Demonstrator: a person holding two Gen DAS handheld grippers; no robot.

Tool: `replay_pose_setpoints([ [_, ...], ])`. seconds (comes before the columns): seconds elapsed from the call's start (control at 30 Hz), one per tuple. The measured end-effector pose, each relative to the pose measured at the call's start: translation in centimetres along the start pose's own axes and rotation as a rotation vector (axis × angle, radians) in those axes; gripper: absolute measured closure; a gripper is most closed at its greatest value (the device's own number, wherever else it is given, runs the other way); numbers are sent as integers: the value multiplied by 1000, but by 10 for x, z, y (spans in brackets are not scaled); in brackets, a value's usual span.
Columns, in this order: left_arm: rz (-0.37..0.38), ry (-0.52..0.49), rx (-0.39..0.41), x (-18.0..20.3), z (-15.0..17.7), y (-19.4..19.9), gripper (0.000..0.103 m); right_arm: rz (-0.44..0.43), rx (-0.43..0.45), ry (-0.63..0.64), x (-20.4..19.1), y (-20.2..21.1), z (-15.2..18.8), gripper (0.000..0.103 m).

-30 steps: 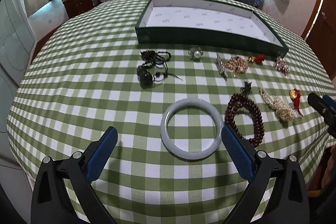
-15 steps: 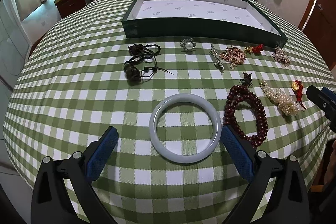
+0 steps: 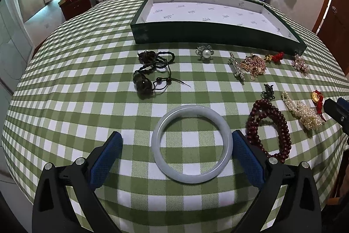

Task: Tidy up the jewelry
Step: 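Move the left tool toward the white jade bangle while the right tool approaches the pearl cluster pendant, then close the left tool on the white jade bangle while the right tool grasps the pearl cluster pendant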

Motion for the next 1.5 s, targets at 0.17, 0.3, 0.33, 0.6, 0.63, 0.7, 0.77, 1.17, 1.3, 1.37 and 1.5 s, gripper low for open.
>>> replay_pose_setpoints([
  [0.17,0,4,5,0,-1,-1,9,-3,6,19,-4,1,-1,4],
  [0.3,1,-12,41,1,-3,6,34,-10,4,19,-7,0,-1,4],
  [0.33,6,-11,41,1,-4,6,34,-13,5,21,-7,0,-1,4],
  [0.6,1,-11,45,2,-6,4,34,-46,14,82,-27,3,-3,6],
  [0.63,-1,-9,45,2,-6,4,34,-56,9,88,-29,2,-2,13],
  [0.7,-3,-5,44,0,-5,4,34,-78,-15,95,-35,-3,1,26],
  [0.77,-7,0,43,-3,-4,4,35,-95,-31,101,-40,-7,3,27],
  [1.17,-19,26,40,-17,-3,3,35,-121,-89,171,-60,-25,17,53],
  [1.3,-20,25,41,-18,-4,3,35,-131,-92,198,-62,-25,19,77],
  [1.37,-22,24,43,-18,-4,4,35,-135,-93,201,-63,-24,19,78],
  [1.5,-25,23,51,-17,-4,7,35,-151,-84,193,-62,-21,18,80],
])
Point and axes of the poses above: each gripper's, at about its wrist camera, not at the fingertips, and y roughly against the way its jaws point, x to its right, z to its underside, the point moved 8 cm from there along -y, roughly the way its jaws point, and after that the axes turned 9 degrees about -z, right-handed, at the moved point
